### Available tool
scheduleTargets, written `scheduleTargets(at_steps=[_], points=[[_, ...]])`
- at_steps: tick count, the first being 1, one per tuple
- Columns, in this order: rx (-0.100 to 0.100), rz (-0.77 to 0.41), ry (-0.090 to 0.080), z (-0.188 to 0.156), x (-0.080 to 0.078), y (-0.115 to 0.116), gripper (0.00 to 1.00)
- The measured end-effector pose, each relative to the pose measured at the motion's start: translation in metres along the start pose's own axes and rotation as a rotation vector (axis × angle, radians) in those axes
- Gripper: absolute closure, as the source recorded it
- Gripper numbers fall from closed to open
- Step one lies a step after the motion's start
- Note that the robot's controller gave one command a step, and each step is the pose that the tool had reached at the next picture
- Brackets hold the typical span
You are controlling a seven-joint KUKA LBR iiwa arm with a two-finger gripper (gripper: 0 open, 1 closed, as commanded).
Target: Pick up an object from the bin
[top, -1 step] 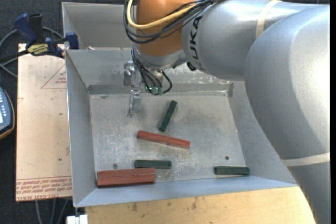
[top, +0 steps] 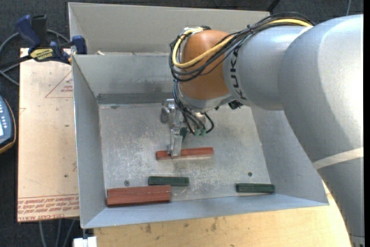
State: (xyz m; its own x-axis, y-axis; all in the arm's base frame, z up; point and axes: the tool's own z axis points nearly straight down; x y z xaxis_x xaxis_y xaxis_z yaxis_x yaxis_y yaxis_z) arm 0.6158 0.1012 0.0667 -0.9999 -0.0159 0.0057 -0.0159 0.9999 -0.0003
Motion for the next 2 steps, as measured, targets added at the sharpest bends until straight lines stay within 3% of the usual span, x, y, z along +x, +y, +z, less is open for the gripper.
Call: scheduleTargets(at_steps=[1, 2], points=[[-0.004, 0.042, -0.016, -0.004, 0.120, 0.008, 0.00], [-0.002, 0.031, -0.020, -0.005, 0.117, -0.034, 0.00]])
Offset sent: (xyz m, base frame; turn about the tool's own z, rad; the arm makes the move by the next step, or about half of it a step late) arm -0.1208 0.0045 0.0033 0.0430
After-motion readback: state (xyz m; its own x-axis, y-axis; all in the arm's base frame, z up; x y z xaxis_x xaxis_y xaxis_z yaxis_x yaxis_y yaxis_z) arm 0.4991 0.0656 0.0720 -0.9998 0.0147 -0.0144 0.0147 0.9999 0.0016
